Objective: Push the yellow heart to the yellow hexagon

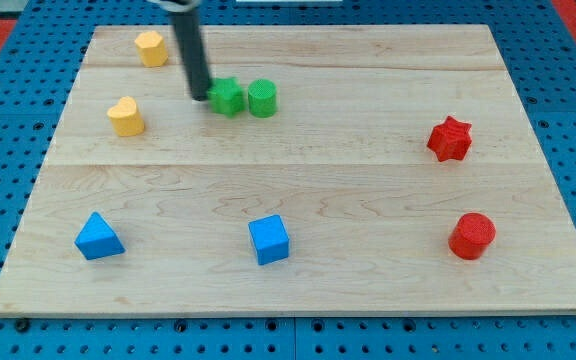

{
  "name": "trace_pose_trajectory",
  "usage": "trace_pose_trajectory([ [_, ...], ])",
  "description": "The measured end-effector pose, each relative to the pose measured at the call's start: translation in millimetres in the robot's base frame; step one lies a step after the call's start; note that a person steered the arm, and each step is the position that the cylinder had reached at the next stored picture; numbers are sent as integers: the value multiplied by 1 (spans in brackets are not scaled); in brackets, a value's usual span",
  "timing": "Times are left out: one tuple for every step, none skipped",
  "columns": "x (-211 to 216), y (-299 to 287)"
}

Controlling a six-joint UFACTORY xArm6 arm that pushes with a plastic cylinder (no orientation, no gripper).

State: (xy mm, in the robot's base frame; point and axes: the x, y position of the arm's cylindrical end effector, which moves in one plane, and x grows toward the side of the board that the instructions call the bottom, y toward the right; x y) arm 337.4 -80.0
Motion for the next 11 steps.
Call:
trace_pose_trajectory([
  [15,11],
  [58,-10],
  [89,-85],
  [61,-118],
  [14,-118],
  [-12,-118],
  [-26,-117],
  [-15,-117],
  [-7,-148],
  [-29,-138],
  [-42,-114],
])
